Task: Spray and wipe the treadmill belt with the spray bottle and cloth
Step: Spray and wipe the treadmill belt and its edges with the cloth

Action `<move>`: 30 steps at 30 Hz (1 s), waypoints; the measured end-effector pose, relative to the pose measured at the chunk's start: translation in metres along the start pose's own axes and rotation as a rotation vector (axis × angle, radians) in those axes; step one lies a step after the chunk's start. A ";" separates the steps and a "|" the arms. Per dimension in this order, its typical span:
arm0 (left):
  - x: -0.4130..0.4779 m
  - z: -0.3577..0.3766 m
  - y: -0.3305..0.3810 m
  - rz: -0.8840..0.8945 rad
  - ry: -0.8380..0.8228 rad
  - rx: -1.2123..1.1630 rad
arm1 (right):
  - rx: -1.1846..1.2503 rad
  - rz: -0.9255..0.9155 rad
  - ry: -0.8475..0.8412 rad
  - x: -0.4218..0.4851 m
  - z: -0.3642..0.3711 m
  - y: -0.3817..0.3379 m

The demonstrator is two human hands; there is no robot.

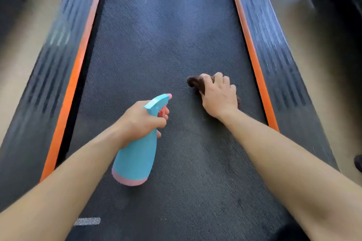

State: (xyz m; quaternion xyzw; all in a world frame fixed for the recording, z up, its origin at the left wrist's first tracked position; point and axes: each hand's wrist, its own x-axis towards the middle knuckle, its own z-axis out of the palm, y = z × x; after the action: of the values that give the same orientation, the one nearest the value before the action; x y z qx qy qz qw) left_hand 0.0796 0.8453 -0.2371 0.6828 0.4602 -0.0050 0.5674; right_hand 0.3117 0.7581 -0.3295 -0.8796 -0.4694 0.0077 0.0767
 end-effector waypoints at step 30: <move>0.051 0.099 0.077 0.030 -0.192 0.176 | -0.082 -0.305 -0.006 -0.141 -0.030 0.086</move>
State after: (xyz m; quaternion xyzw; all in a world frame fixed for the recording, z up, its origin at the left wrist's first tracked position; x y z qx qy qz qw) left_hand 0.2083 0.8054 -0.2401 0.7331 0.3913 -0.1019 0.5468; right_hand 0.3062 0.5911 -0.3204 -0.8005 -0.5976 -0.0205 0.0394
